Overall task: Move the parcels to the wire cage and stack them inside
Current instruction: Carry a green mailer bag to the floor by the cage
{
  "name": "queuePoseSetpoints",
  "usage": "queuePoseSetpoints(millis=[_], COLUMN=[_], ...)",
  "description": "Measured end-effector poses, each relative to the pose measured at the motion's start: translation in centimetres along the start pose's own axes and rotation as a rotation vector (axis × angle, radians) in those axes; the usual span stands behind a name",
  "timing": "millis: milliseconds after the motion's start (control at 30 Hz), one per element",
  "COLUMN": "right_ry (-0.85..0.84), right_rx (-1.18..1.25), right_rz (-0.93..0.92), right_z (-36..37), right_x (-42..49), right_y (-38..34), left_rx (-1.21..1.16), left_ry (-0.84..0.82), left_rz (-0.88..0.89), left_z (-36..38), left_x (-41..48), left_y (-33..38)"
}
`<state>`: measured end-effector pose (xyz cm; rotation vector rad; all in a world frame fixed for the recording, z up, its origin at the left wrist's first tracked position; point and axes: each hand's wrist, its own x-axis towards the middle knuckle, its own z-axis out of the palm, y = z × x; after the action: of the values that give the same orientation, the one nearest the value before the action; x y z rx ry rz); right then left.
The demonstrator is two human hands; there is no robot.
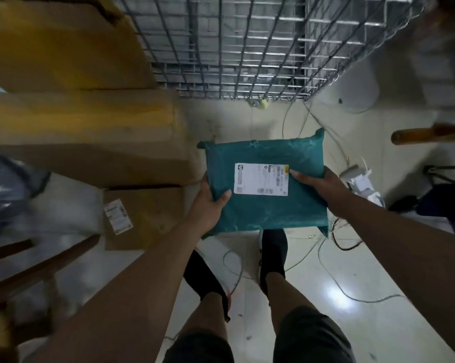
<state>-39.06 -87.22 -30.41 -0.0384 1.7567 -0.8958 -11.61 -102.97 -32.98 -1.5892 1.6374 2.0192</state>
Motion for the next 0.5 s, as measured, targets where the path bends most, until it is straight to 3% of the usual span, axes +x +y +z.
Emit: queuePoseSetpoints(millis=[500], right_ry=[-0.021], right_rx=[0.069], right_rz=[-0.084], right_z=[1.0], right_x=[19.7], right_y=[3.8], left_rx=[0.271], left_ry=[0.324], left_rz=[-0.067], left_z=[3.2], left_x=[19.9], left_y=[-0.4])
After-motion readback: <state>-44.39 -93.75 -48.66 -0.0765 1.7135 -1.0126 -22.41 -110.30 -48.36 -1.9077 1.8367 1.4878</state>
